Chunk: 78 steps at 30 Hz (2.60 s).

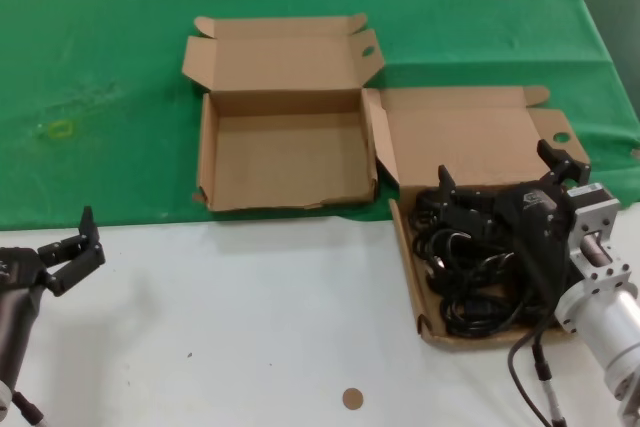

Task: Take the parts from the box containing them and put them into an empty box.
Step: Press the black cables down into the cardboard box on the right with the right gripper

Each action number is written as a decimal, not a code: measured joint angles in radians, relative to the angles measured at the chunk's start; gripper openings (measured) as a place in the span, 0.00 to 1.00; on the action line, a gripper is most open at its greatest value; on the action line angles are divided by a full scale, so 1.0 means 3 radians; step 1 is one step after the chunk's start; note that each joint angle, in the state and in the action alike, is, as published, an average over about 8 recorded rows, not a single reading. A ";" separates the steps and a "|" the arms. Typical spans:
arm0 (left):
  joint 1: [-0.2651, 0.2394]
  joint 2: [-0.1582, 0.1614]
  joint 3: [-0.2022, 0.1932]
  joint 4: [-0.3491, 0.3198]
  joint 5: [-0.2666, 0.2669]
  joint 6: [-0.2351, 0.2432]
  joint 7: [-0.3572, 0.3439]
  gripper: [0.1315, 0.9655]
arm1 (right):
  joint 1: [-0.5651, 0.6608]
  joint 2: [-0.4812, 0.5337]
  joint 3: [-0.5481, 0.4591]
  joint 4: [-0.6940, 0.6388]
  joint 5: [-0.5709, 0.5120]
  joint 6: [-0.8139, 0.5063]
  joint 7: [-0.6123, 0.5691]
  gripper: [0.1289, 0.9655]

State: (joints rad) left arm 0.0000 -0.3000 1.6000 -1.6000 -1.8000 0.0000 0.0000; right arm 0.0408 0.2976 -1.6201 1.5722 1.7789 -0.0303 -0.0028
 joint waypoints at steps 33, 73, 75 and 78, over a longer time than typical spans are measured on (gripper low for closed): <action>0.0000 0.0000 0.0000 0.0000 0.0000 0.0000 0.0000 0.97 | 0.0000 0.0000 0.0000 0.0000 0.0000 0.0000 0.0000 1.00; 0.0000 0.0000 0.0000 0.0000 0.0000 0.0000 0.0000 0.19 | 0.0178 0.1225 -0.0738 -0.0018 0.0154 -0.0048 0.0262 1.00; 0.0000 0.0000 0.0000 0.0000 0.0000 0.0000 0.0000 0.17 | 0.0210 0.1377 -0.0801 -0.0016 0.0105 -0.0145 0.0308 1.00; 0.0000 0.0000 0.0000 0.0000 0.0000 0.0000 -0.0001 0.12 | 0.0262 0.1594 -0.0871 -0.0011 0.0003 -0.0340 0.0365 1.00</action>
State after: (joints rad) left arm 0.0000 -0.3000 1.6000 -1.6000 -1.7999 0.0000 -0.0003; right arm 0.1194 0.7759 -1.8814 1.5689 1.7799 -0.1322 0.1065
